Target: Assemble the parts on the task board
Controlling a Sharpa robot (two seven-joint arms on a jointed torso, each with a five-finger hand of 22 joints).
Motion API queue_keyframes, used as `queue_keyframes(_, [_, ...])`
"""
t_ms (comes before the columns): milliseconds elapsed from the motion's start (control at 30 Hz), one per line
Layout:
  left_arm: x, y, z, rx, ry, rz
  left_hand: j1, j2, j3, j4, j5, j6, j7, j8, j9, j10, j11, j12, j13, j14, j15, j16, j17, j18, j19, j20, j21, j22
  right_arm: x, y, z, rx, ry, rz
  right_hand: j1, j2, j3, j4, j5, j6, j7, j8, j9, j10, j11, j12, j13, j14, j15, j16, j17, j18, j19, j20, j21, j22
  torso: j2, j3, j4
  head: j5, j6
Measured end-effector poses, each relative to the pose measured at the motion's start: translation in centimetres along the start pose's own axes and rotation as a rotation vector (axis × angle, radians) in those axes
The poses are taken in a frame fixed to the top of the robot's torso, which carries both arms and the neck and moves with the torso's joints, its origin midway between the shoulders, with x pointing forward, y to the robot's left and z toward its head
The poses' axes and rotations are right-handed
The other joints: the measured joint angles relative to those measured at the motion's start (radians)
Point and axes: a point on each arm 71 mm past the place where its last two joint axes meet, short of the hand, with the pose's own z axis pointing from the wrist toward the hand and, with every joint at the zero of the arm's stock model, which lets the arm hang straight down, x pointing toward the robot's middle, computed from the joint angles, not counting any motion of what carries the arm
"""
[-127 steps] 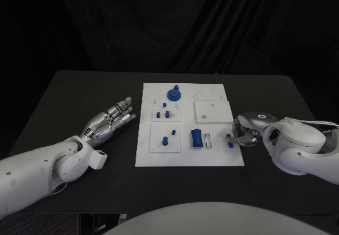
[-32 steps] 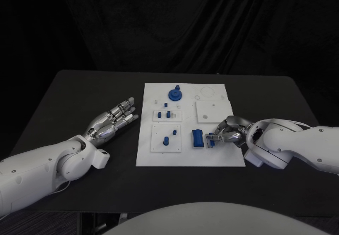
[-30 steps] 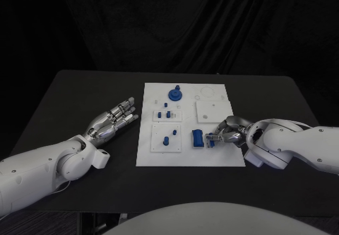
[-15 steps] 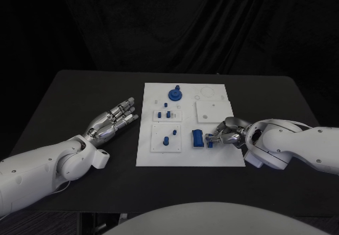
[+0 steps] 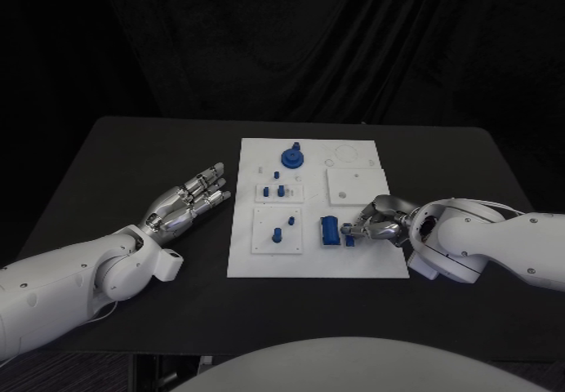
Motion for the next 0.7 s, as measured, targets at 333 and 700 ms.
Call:
queue_keyframes(333, [0.0,0.0,0.0,0.000,0.000,0.000,0.000,0.000,0.000,0.000,0.000,0.000,0.000,0.000,0.000,0.000,0.000,0.000,0.000,0.000,0.000,0.000,-0.001,0.000,0.000,0.000,0.000,0.000,-0.6,-0.3,-0.4,-0.032,-0.050,-0.042,0.008,0.009,-0.059,0.004,0.000,-0.038,-0.005,0.084,0.082,0.000,0.000,0.000,0.000,0.000,0.000,0.000,0.000,0.000,0.000,0.000,0.000,0.000,0.000,0.0001,0.0000,0.004,0.000])
queue_keyframes(700, [-0.1,0.0,-0.1,-0.001,-0.001,0.000,0.000,0.000,0.000,0.000,0.000,-0.004,0.004,0.000,0.000,0.000,0.000,0.000,0.000,0.004,0.004,0.000,0.000,0.000,0.000,0.000,0.000,0.000,-0.2,-0.8,-1.4,-0.142,-0.106,-0.168,0.065,0.007,-0.131,0.029,0.000,-0.187,-0.012,0.293,0.275,0.000,0.000,0.000,0.000,0.000,0.000,0.004,0.000,0.000,0.000,0.000,0.009,0.000,0.000,0.0001,0.0003,0.001,0.000])
